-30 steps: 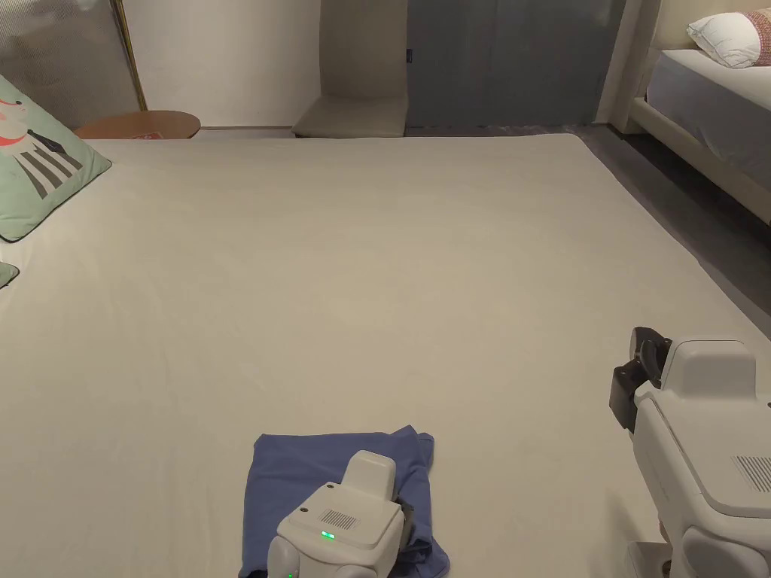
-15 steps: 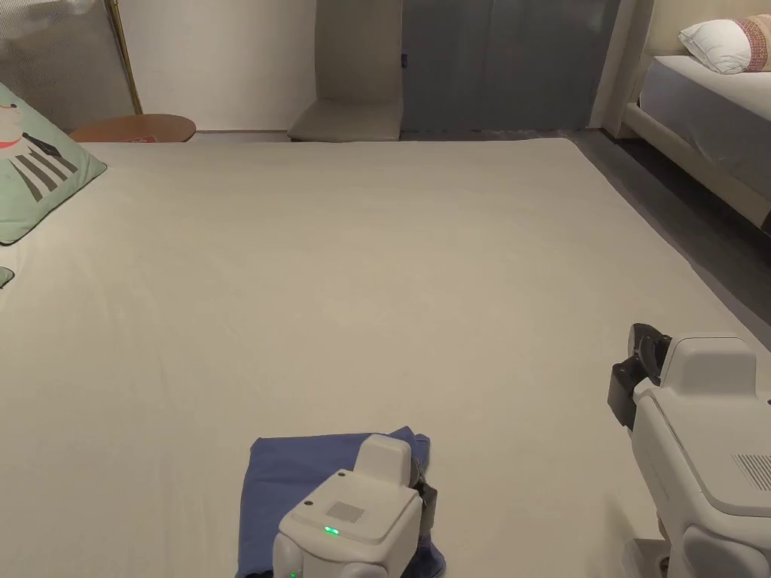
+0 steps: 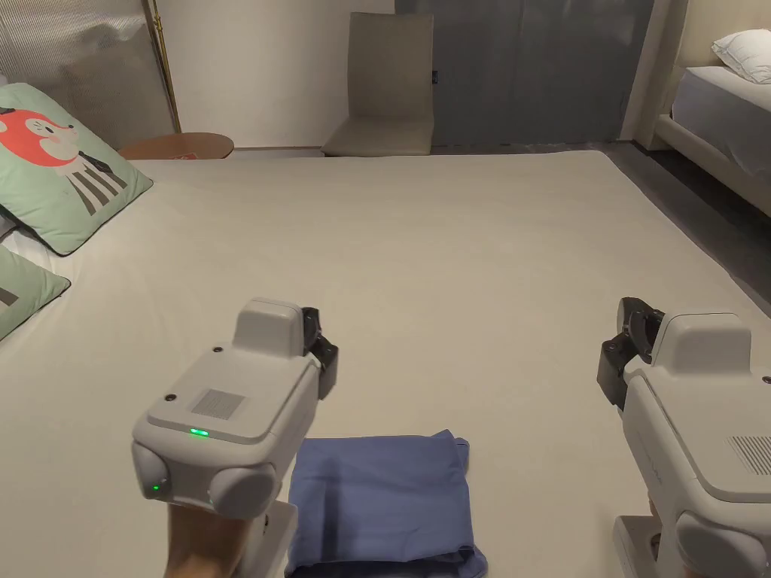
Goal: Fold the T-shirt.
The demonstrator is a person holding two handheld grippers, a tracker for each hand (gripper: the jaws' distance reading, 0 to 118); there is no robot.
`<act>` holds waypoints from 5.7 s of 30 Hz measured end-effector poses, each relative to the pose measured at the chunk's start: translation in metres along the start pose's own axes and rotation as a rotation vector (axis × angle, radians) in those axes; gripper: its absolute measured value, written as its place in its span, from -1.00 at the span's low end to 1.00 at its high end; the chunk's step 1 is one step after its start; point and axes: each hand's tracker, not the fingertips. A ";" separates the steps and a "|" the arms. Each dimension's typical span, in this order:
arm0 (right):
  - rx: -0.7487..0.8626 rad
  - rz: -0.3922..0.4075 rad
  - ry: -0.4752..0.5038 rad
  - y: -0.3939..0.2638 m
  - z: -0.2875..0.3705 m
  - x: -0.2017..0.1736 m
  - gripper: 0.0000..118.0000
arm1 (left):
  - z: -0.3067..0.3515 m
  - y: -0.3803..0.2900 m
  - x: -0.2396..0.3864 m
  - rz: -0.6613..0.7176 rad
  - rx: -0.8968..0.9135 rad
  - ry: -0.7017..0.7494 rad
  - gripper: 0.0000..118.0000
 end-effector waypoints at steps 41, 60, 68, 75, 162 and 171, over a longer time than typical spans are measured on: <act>-0.520 0.025 0.301 -0.129 -0.060 -0.124 -0.99 | 0.016 -0.012 -0.069 0.067 0.026 0.177 -1.00; -0.776 0.057 0.298 -0.157 -0.080 -0.129 -0.99 | -0.045 -0.078 -0.076 0.409 -0.484 -0.102 -0.51; -0.799 0.040 0.315 -0.156 -0.082 -0.126 -0.99 | -0.092 -0.116 -0.078 0.582 -0.829 -0.284 0.79; -0.803 0.030 0.324 -0.157 -0.084 -0.124 -0.99 | -0.115 -0.148 -0.097 0.812 -0.916 -0.412 0.13; 0.070 -0.029 0.047 0.047 -0.018 -0.023 -0.99 | 0.015 0.051 -0.064 0.029 0.238 0.242 0.84; 0.098 0.003 0.013 0.041 -0.011 -0.015 -0.99 | 0.026 0.026 -0.011 0.078 0.253 0.188 0.64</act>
